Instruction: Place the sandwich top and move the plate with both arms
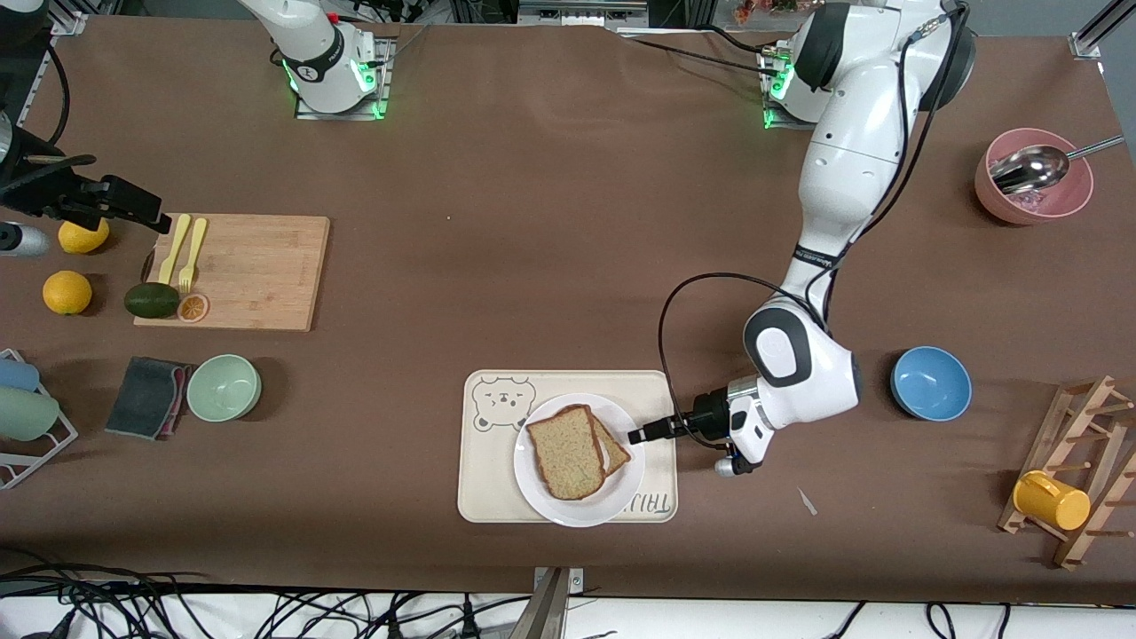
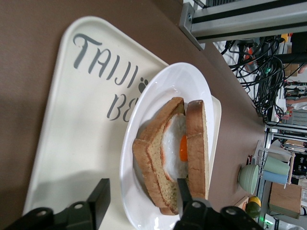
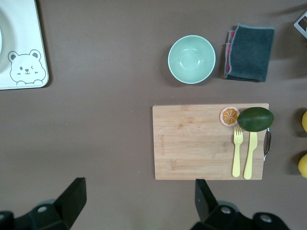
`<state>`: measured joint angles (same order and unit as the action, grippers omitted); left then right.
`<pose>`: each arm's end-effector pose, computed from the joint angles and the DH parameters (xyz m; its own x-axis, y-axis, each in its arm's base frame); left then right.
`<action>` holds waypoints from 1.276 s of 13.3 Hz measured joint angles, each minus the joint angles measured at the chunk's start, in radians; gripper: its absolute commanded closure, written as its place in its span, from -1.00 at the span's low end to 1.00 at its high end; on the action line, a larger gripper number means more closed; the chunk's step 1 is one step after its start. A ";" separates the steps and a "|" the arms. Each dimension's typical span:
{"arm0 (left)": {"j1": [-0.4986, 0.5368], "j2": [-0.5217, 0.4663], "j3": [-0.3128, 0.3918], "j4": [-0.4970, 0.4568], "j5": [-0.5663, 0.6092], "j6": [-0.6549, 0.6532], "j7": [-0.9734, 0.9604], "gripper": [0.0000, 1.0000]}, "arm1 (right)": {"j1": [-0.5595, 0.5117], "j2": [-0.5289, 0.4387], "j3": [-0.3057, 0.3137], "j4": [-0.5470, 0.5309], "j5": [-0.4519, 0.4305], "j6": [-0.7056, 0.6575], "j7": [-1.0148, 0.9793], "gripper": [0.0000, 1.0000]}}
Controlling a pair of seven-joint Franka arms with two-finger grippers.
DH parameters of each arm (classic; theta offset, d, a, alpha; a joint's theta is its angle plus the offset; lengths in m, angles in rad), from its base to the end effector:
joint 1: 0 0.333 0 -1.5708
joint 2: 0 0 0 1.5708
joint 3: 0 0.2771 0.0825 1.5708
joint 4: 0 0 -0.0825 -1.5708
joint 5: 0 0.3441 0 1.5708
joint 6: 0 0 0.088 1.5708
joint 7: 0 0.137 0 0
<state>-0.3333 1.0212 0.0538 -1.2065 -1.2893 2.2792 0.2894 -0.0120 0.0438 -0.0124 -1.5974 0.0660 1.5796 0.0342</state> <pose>0.6737 -0.2509 0.1556 0.9676 0.2439 -0.0657 0.1973 -0.5673 0.7996 0.5231 -0.0037 0.5224 0.9962 -0.0590 -0.0638 -0.0631 -0.9960 -0.0631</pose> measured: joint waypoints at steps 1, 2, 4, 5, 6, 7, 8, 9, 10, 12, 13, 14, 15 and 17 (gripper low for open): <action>0.012 -0.008 0.000 0.001 0.021 -0.025 -0.008 -0.99 | 0.000 0.000 0.000 0.000 0.000 0.000 0.000 -1.00; 0.023 -0.019 0.001 0.004 0.050 -0.039 -0.009 -0.99 | 0.000 0.000 0.000 0.000 0.000 0.000 0.000 -1.00; 0.035 -0.055 0.001 0.004 0.157 -0.053 -0.025 -0.99 | 0.000 0.000 0.000 0.000 0.000 0.000 0.000 -1.00; 0.036 -0.076 0.001 0.004 0.230 -0.057 -0.044 -1.00 | 0.000 0.000 0.000 0.000 0.000 0.000 0.000 -1.00; 0.037 -0.099 0.000 0.003 0.317 -0.060 -0.068 -1.00 | 0.000 0.000 0.000 0.000 0.000 0.000 0.000 -1.00; 0.037 -0.123 0.000 0.001 0.415 -0.063 -0.104 -1.00 | 0.000 0.000 0.000 0.000 0.000 0.000 0.000 -1.00; 0.036 -0.146 -0.001 -0.002 0.514 -0.067 -0.139 -1.00 | 0.000 0.000 0.000 0.000 0.000 0.000 0.000 -1.00; 0.035 -0.169 -0.002 -0.009 0.607 -0.071 -0.166 -1.00 | 0.000 0.000 0.000 0.000 0.000 0.000 0.000 -1.00; 0.033 -0.196 -0.002 -0.024 0.690 -0.074 -0.180 -1.00 | 0.000 0.000 0.000 0.000 -0.001 0.001 0.000 -1.00; 0.031 -0.255 -0.003 -0.078 0.810 -0.078 -0.188 -0.99 | 0.000 0.000 0.000 0.000 -0.014 0.002 0.000 -1.00; 0.033 -0.289 -0.001 -0.110 0.839 -0.084 -0.189 -1.00 | 0.000 0.000 0.000 0.000 -0.022 0.004 0.000 -1.00; 0.038 -0.323 0.002 -0.138 0.853 -0.108 -0.189 -1.00 | 0.000 0.000 0.000 0.000 -0.026 0.006 0.000 -1.00; 0.049 -0.356 0.007 -0.156 0.857 -0.148 -0.189 -1.00 | 0.000 0.000 0.000 0.000 -0.028 0.009 0.000 -1.00; 0.093 -0.422 0.024 -0.166 0.874 -0.221 -0.188 -1.00 | 0.000 0.000 0.000 0.000 -0.028 0.012 0.000 -1.00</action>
<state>-0.2399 0.5994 0.0778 -1.3727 -0.4155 2.0582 0.1013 -0.0121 0.0437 -0.0128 -1.5974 0.0379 1.5913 0.0340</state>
